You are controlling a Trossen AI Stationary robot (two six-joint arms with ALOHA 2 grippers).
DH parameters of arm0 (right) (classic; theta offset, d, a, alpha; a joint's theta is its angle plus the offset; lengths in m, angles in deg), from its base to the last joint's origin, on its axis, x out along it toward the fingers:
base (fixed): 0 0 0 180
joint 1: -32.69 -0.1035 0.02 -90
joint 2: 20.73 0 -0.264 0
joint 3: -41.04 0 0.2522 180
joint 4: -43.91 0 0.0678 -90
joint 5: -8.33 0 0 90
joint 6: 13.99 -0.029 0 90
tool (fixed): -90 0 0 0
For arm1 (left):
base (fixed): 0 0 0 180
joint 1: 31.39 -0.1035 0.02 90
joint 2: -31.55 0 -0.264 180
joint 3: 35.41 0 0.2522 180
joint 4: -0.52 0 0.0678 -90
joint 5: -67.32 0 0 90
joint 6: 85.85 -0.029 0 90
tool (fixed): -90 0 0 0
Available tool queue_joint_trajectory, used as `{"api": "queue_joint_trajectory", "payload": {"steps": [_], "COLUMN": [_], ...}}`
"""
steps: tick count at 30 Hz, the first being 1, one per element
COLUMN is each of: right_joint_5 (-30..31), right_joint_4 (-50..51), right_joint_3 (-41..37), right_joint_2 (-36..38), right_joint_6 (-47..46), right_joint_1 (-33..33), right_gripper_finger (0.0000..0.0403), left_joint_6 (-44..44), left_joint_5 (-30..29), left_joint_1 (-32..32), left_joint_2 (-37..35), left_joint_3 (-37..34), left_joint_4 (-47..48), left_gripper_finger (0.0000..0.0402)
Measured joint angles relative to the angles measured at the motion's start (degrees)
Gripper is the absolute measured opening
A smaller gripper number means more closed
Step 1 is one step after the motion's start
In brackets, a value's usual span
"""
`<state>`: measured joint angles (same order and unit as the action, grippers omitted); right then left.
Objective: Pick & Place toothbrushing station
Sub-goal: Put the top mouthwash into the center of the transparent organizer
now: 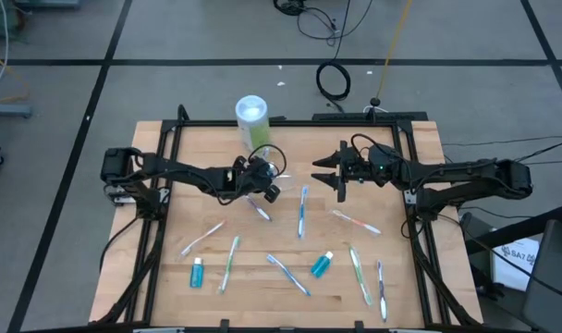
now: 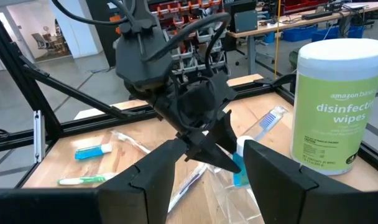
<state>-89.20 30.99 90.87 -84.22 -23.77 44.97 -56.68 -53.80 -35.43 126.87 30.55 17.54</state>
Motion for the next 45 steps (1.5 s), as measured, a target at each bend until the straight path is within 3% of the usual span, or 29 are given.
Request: {"api": "queue_joint_trajectory", "payload": {"steps": [19,34,37,45], "right_joint_5": [-0.01,-0.02,-0.02,-0.01], "right_joint_4": [-0.01,0.22,0.35,0.37], "right_joint_3": [0.00,0.04,0.04,0.04], "right_joint_2": [0.00,0.00,0.00,0.00], "right_joint_6": [-0.01,-0.01,-0.02,-0.02], "right_joint_1": [0.00,0.00,0.00,0.00], "right_gripper_finger": [0.0183,0.0183,0.0183,0.0183], "left_joint_6": [-0.11,2.90,3.14,4.81], "left_joint_5": [2.81,2.44,0.09,-0.38], "left_joint_1": [-0.10,-0.10,-0.05,-0.10], "left_joint_2": [0.02,-1.59,-1.66,-1.66], "left_joint_3": [0.02,0.06,0.09,0.09], "left_joint_4": [-1.75,6.19,8.64,8.95], "left_gripper_finger": [0.0115,0.0115,0.0115,0.0115]}}
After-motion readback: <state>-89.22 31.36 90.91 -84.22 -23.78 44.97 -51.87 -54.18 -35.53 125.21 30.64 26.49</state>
